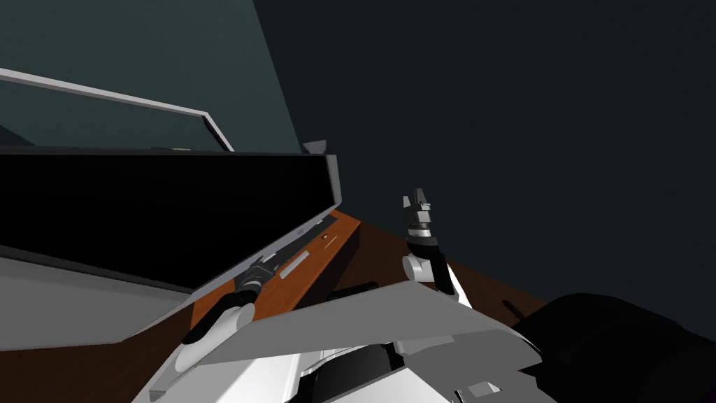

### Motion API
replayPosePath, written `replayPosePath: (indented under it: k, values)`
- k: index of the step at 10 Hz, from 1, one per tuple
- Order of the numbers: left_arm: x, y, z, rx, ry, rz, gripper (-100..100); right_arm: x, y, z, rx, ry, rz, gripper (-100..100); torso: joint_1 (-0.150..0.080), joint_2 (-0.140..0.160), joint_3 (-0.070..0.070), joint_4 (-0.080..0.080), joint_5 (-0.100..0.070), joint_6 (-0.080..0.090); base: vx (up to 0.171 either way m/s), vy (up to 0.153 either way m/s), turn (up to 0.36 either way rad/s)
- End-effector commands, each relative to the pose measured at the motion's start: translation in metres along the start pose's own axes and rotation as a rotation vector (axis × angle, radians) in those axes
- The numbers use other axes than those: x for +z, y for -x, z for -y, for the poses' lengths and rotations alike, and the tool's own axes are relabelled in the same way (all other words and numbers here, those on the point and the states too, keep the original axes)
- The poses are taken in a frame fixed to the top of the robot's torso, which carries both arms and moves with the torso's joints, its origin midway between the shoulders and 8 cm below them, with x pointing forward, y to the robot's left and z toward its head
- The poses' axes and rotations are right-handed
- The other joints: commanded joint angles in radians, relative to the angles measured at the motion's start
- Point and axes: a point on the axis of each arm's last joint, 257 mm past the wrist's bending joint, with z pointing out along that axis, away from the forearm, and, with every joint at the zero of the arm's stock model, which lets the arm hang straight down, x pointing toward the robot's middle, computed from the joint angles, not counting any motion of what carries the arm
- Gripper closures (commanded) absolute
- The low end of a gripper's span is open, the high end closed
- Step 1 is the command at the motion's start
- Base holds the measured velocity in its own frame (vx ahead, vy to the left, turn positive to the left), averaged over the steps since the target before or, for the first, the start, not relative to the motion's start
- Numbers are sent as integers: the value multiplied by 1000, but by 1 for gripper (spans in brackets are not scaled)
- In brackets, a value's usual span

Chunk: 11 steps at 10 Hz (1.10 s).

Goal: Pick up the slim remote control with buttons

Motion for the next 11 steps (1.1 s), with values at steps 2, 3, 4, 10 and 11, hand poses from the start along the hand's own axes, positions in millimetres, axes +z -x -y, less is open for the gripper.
replayPosePath:
  k: [2,3,4,10,11]
  values:
    - [0,31,-22,-45,85,68,-100,0,0,0,0,0,0,0,0,0,0,0,0,1,-7,21,-188]
    - [1,53,-31,-84,121,112,-100,0,0,0,0,0,0,0,0,0,0,0,0,0,-8,19,-294]
    - [0,56,-37,-85,146,123,-100,0,0,0,0,0,0,0,0,0,0,0,0,1,-8,22,-115]
    - [-11,122,-78,-214,300,282,-100,0,0,0,0,0,0,0,-1,-1,0,0,0,-1,-3,18,-165]
    - [-12,122,-81,-215,315,288,-100,0,0,0,0,0,0,0,-1,-1,0,0,0,1,-3,19,-169]
